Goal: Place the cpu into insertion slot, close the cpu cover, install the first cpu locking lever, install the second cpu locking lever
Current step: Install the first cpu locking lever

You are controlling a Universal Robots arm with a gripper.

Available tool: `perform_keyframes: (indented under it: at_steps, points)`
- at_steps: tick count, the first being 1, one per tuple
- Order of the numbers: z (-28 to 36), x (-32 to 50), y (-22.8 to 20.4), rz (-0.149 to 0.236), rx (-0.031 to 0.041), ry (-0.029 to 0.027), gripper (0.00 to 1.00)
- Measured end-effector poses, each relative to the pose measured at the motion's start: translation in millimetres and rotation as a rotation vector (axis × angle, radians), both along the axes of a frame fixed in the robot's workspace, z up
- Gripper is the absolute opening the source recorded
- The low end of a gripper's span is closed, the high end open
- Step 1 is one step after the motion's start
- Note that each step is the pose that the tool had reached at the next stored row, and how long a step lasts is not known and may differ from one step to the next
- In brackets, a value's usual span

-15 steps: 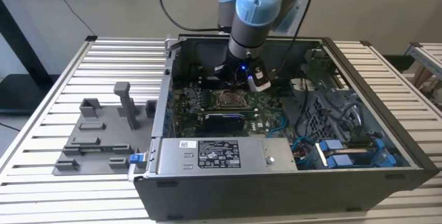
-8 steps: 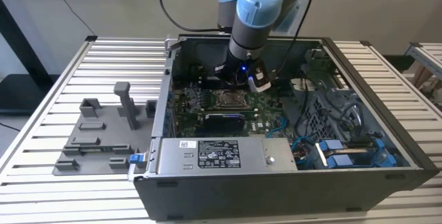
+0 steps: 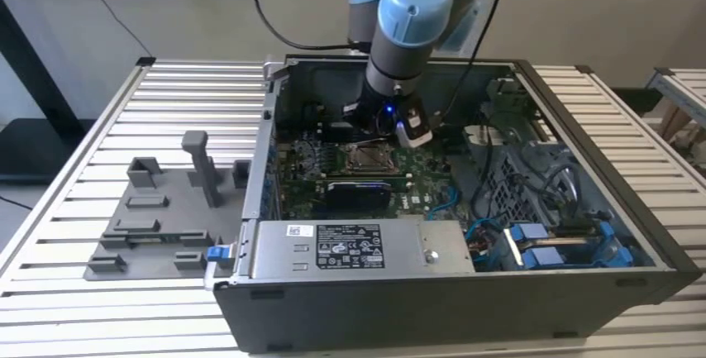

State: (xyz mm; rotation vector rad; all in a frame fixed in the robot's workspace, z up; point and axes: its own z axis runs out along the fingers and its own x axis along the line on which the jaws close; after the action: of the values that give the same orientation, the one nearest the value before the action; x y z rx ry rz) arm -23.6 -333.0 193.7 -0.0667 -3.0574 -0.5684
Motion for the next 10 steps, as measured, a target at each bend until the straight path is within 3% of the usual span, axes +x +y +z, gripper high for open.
perform_keyframes:
  at_steps: [5,9,10]
  points:
    - [7.5,-1.2,-0.1,-0.002,0.0,0.0012,0.11]
    - [12.9,-9.0,0.0,-0.002,0.0002,0.0011,0.11]
    - [16.8,-12.9,-0.1,-0.003,0.0004,0.0013,0.11]
